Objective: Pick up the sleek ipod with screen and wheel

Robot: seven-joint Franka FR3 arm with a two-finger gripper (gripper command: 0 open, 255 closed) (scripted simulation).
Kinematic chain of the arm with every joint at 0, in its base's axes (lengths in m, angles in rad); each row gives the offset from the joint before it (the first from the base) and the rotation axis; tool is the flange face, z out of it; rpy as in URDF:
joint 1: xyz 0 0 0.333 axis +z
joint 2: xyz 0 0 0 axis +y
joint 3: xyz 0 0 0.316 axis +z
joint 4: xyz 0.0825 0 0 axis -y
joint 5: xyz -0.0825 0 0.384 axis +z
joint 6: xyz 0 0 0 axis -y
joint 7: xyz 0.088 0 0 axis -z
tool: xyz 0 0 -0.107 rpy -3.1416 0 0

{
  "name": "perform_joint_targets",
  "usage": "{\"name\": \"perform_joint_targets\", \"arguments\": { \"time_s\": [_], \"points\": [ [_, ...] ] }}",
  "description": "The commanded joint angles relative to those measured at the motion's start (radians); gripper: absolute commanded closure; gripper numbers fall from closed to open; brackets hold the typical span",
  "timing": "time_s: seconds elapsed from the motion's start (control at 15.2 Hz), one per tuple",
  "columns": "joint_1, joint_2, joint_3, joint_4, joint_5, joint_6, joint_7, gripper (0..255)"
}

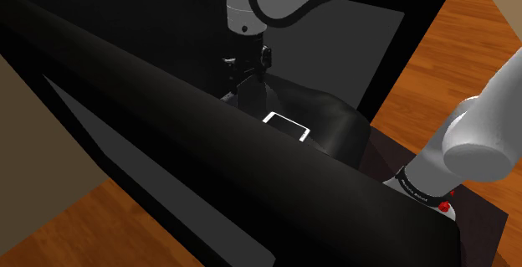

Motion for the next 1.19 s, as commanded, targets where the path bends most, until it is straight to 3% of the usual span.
{"name": "perform_joint_targets", "arguments": {
  "time_s": [0.0, 0.2, 0.79, 0.86, 1.12],
  "points": [
    [0.019, 0.071, 0.018, 0.07, -0.025, -0.001, 0.04, 0],
    [0.047, 0.154, 0.031, 0.154, -0.058, -0.006, 0.081, 0],
    [0.051, 0.185, 0.027, 0.087, -0.075, 0.087, 0.093, 0],
    [0.051, 0.186, 0.027, 0.09, -0.075, 0.086, 0.093, 255],
    [0.051, 0.185, 0.027, 0.09, -0.075, 0.086, 0.093, 255]
  ]
}}
